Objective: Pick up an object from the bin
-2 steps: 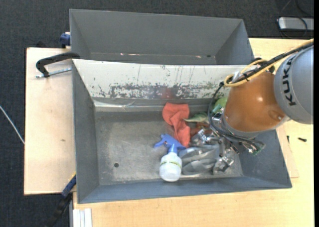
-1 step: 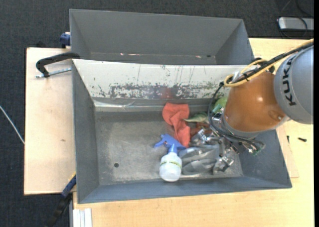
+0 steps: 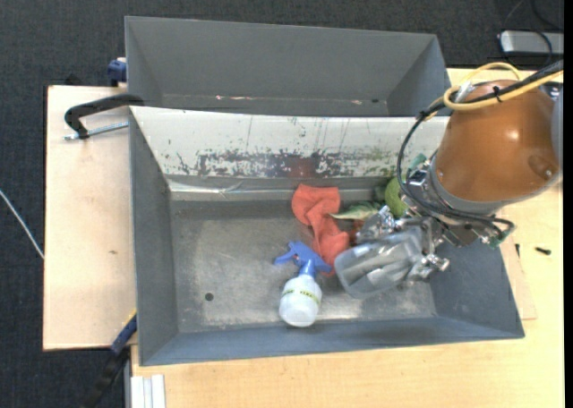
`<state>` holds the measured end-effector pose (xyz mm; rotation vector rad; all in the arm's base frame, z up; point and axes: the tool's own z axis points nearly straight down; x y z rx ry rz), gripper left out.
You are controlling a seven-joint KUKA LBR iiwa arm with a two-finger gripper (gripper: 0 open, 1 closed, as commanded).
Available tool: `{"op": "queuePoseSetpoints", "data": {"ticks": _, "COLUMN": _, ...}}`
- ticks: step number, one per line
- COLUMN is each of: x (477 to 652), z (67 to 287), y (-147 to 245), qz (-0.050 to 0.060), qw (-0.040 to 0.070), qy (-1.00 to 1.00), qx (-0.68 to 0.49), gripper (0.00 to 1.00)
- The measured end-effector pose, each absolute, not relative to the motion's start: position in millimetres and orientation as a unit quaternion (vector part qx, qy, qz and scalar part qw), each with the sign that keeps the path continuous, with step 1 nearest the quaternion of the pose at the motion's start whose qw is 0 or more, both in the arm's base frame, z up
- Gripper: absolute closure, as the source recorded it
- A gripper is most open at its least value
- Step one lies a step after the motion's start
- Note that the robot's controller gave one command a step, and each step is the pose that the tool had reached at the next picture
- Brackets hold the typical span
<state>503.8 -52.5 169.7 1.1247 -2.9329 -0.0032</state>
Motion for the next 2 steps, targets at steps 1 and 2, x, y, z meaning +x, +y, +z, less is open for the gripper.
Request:
{"op": "queuePoseSetpoints", "data": {"ticks": 1, "x": 503.8, "z": 169.8, "y": -52.4, "qz": -0.001, "qw": 0.0, "qy": -0.934, "qx": 0.358, "gripper": 1.0}}
{"op": "queuePoseSetpoints", "data": {"ticks": 2, "x": 497.8, "z": 201.8, "y": -47.6, "qz": -0.002, "qw": 0.001, "qy": -0.936, "qx": 0.353, "gripper": 1.0}}
